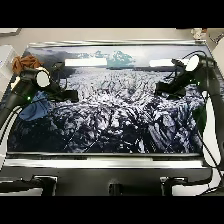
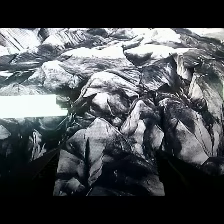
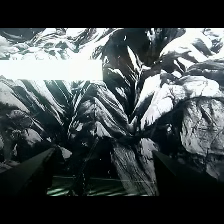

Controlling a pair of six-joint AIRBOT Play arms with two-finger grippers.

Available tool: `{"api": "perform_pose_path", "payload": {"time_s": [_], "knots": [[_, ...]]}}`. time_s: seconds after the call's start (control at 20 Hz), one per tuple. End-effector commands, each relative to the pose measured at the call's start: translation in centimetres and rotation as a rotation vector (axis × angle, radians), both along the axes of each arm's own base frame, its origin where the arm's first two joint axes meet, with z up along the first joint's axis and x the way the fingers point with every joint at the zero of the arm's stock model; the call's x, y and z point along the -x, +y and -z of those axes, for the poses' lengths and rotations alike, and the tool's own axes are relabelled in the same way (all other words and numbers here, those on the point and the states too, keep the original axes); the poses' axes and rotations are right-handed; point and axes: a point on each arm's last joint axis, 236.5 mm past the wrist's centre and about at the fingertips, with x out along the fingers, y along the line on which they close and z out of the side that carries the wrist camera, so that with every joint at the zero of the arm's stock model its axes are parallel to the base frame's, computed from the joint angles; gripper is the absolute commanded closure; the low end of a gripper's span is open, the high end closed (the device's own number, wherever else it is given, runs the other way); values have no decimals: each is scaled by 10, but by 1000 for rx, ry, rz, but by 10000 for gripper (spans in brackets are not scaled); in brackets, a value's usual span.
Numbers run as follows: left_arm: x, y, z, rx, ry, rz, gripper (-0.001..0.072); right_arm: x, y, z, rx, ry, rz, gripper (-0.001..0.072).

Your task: Fold the clothes and pants, and hang the long-sleeved shirts on hangers.

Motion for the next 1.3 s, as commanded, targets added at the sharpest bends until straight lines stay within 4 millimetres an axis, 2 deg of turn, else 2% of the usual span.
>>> {"api": "perform_pose_path", "payload": {"time_s": [0.0, 0.7, 0.75, 0.8, 0.9, 1.05, 1.1, 1.15, 1.2, 1.25], "knots": [[0, 0, 0, 0, -1, 1, -11, 0, 0, 0, 0, 1, 0, 42], [0, 0, 0, 0, -2, 1, -12, 0, 1, 0, -1, 1, 0, 42], [-5, -2, -1, 6, -20, -1, -12, 0, 1, 0, -1, 0, 0, 42], [-12, -4, -2, 14, -51, -3, -11, -3, 0, 0, -1, -13, 3, 41], [-24, -7, -2, 26, -91, -8, -12, -22, -1, -4, 3, -92, 19, 40], [-27, -14, 2, 53, -89, -1, -12, -37, -3, -8, 5, -157, 32, 39], [-38, 0, -2, -26, -149, 66, -11, -42, -5, -9, 12, -180, 36, 39], [-60, 32, -17, -162, -247, 79, -10, -45, -8, -10, 28, -195, 36, 36], [-83, 81, -45, -301, -338, -9, -11, -48, -12, -10, 45, -206, 30, 19], [-95, 131, -73, -358, -404, -182, -11, -47, -14, -9, 57, -204, 28, 15]]}}
